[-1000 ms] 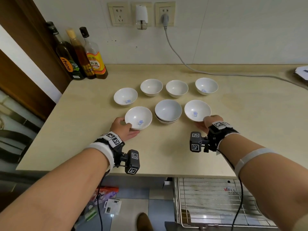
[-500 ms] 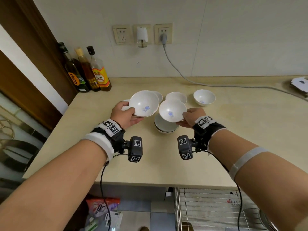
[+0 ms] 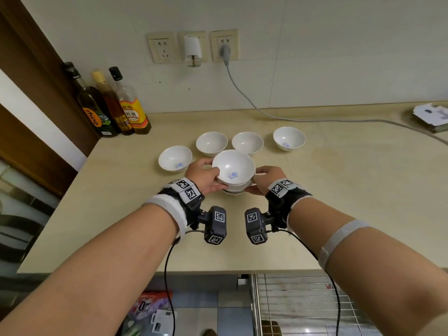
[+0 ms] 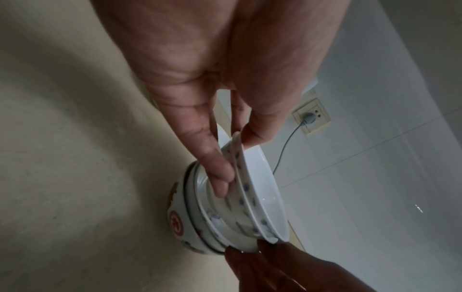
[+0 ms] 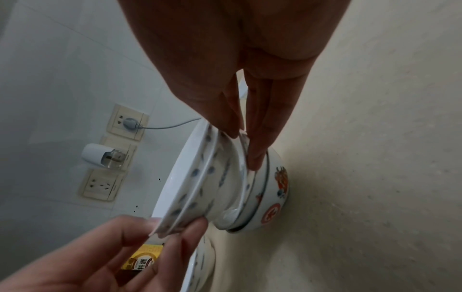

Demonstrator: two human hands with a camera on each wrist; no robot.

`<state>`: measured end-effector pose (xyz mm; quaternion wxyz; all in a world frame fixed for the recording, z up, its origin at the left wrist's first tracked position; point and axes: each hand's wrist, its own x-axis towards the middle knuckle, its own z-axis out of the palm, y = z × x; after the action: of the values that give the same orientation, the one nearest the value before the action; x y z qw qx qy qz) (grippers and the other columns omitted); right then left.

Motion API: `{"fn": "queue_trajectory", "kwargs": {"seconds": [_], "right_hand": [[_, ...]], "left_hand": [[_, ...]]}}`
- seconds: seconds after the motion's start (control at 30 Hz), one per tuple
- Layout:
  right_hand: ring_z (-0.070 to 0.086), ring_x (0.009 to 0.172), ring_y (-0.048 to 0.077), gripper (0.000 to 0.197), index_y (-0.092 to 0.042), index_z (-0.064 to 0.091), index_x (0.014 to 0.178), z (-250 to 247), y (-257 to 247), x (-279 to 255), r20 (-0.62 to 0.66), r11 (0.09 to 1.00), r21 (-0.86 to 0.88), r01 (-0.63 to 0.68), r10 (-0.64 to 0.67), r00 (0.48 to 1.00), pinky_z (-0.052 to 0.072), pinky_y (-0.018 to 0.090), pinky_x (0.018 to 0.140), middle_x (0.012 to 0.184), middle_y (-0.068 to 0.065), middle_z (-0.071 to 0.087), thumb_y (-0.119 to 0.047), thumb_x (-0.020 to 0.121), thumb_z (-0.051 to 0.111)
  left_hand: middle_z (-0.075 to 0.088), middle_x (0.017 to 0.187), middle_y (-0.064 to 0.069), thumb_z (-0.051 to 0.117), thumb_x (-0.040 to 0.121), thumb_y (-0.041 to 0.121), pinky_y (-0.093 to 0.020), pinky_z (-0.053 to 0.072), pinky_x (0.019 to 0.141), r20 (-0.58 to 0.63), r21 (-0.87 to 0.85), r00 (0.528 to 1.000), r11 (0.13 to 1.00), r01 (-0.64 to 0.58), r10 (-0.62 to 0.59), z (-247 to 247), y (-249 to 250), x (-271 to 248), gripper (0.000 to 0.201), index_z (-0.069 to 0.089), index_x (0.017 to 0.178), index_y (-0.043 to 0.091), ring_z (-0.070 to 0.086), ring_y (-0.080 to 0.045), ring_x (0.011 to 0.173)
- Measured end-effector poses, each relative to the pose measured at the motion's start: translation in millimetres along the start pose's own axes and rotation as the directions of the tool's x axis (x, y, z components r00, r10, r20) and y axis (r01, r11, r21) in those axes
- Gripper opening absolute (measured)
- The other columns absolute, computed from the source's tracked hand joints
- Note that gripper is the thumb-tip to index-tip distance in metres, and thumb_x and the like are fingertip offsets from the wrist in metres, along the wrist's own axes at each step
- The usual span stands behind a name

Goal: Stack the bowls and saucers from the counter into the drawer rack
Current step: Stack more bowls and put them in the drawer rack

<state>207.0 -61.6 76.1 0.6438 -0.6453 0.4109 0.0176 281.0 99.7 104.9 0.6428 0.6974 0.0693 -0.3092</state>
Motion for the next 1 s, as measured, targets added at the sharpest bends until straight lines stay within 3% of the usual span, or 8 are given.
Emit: {"fn": "queue_trajectory", "kwargs": {"seconds": [0.1, 0.23, 0.33, 0.43, 0.5, 0.6, 0.77, 1.0], "right_hand": [[0.076, 0.071, 0.038, 0.032, -0.014, 0.068, 0.103, -1.3, 5.5, 5.7, 0.011, 0.999, 0.03, -0.029, 0.028, 1.0, 0.062, 0.047, 0.08, 0.081, 0.022, 0.077, -0.012, 0.072, 0.076], [0.077, 0.072, 0.034, 0.029, -0.014, 0.067, 0.107, -1.6, 6.5, 4.2, 0.005, 0.998, 0.047, -0.033, 0.033, 0.999, 0.063, 0.046, 0.081, 0.08, 0.022, 0.077, -0.011, 0.079, 0.073], [0.075, 0.074, 0.03, 0.023, -0.009, 0.063, 0.113, -2.6, 3.3, 3.0, -0.021, 0.998, 0.055, -0.004, 0.005, 1.0, 0.063, 0.043, 0.079, 0.095, 0.019, 0.073, -0.013, 0.091, 0.061], [0.068, 0.094, 0.029, 0.034, -0.014, 0.052, 0.129, -1.9, -0.3, 2.0, 0.062, 1.0, -0.012, -0.029, 0.03, 0.998, 0.06, 0.044, 0.082, 0.121, 0.013, 0.059, -0.03, 0.099, 0.049], [0.067, 0.103, 0.033, 0.047, -0.017, 0.044, 0.14, 1.4, -1.0, 2.0, 0.139, 0.997, -0.018, -0.073, 0.075, 0.987, 0.06, 0.044, 0.08, 0.134, 0.012, 0.052, -0.037, 0.098, 0.05], [0.071, 0.1, 0.038, 0.051, -0.02, 0.04, 0.145, 9.1, 0.0, 3.8, 0.178, 0.993, 0.018, -0.113, 0.108, 0.978, 0.062, 0.046, 0.077, 0.142, 0.015, 0.049, -0.033, 0.097, 0.053], [0.072, 0.091, 0.044, 0.048, -0.016, 0.041, 0.138, 17.0, 5.0, 3.6, 0.133, 0.991, 0.062, -0.118, 0.109, 0.985, 0.06, 0.054, 0.083, 0.129, 0.018, 0.053, -0.013, 0.091, 0.053], [0.073, 0.086, 0.049, 0.054, -0.008, 0.044, 0.129, -2.3, 30.1, -19.2, 0.126, 0.968, 0.101, -0.232, 0.218, 0.968, 0.058, 0.057, 0.085, 0.111, 0.027, 0.061, -0.004, 0.076, 0.053]], "left_hand": [[0.057, 0.13, -0.026, 0.054, 0.09, -0.007, -0.051, 0.062, 0.076, -0.012, 0.005, 1.0, 1.0, 0.011, -0.011, 0.8, -4.3, 5.1, 0.036, 0.055, 0.12, 0.013, 0.07, -0.047, 0.098], [0.055, 0.131, -0.026, 0.055, 0.089, -0.007, -0.05, 0.062, 0.076, -0.028, 0.019, 1.0, 1.0, 0.015, -0.014, 1.4, -10.2, 12.9, 0.039, 0.056, 0.123, 0.012, 0.07, -0.047, 0.097], [0.058, 0.128, -0.024, 0.057, 0.089, -0.005, -0.047, 0.062, 0.078, -0.042, 0.033, 0.999, 0.999, 0.018, -0.016, 3.5, -13.1, 19.8, 0.042, 0.057, 0.127, 0.014, 0.071, -0.045, 0.095], [0.069, 0.104, -0.016, 0.057, 0.091, 0.006, -0.043, 0.063, 0.079, -0.081, 0.188, 0.996, 0.982, -0.024, 0.04, 5.3, -14.1, 23.3, 0.043, 0.058, 0.132, 0.019, 0.074, -0.036, 0.088], [0.067, 0.114, -0.011, 0.055, 0.092, 0.015, -0.042, 0.062, 0.078, -0.098, 0.28, 0.992, 0.959, -0.048, 0.078, 4.6, -14.1, 25.3, 0.044, 0.059, 0.134, 0.025, 0.07, -0.031, 0.095], [0.053, 0.136, -0.006, 0.048, 0.097, 0.019, -0.051, 0.058, 0.087, -0.042, 0.184, 0.999, 0.983, 0.009, -0.001, 6.4, -16.5, 25.0, 0.045, 0.054, 0.14, 0.03, 0.055, -0.035, 0.122], [0.051, 0.139, -0.005, 0.045, 0.098, 0.019, -0.046, 0.059, 0.077, 0.105, 0.02, 0.993, 0.998, 0.06, -0.062, 10.8, -28.0, 22.7, 0.046, 0.046, 0.141, 0.036, 0.054, -0.039, 0.126], [0.05, 0.143, -0.003, 0.047, 0.095, 0.014, -0.048, 0.06, 0.082, 0.179, 0.088, 0.984, 0.996, -0.003, -0.013, 17.3, -44.7, -2.6, 0.052, 0.047, 0.142, 0.036, 0.056, -0.037, 0.123]]}}
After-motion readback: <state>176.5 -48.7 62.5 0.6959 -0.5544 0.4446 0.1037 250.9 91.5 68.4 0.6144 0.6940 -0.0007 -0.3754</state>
